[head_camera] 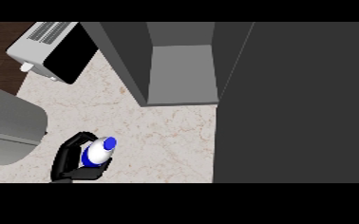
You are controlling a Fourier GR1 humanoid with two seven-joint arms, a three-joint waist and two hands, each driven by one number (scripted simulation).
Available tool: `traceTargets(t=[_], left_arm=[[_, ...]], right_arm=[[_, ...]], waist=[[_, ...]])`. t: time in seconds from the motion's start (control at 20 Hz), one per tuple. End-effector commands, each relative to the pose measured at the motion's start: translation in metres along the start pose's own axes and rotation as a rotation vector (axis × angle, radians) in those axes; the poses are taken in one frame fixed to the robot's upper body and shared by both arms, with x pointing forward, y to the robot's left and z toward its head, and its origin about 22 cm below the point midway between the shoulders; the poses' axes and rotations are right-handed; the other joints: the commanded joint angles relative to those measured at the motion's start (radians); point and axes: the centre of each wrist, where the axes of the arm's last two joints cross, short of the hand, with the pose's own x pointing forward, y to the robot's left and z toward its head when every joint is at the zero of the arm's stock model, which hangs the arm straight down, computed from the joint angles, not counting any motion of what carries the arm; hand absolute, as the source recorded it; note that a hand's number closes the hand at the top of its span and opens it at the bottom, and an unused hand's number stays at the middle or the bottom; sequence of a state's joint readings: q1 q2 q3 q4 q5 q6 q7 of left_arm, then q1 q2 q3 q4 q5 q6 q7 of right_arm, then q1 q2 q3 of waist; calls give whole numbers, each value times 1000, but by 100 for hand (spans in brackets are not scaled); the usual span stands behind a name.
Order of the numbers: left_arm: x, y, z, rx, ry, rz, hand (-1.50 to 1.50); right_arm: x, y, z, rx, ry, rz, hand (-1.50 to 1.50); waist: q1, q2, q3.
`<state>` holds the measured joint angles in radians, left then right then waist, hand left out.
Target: Pick up the bottled water, place it into the cabinet and close the cabinet
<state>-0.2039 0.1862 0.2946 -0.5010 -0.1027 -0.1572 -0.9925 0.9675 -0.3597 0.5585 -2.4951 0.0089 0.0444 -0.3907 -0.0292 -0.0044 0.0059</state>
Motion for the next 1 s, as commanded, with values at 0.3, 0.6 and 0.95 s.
traceTargets(t=[0.3, 0.6, 0.95], left_arm=[[1, -95, -26, -148, -59, 86, 150], [24, -130, -54, -203, -91, 131, 150], [68, -171, -75, -194, -84, 174, 150]], right_arm=[[36, 5, -6, -5, -45, 45, -150], [23, -3, 0, 18, -19, 44, -150], [24, -4, 3, -1, -16, 50, -150]], waist=[[11, 1, -7], [8, -1, -6], [9, -4, -6]])
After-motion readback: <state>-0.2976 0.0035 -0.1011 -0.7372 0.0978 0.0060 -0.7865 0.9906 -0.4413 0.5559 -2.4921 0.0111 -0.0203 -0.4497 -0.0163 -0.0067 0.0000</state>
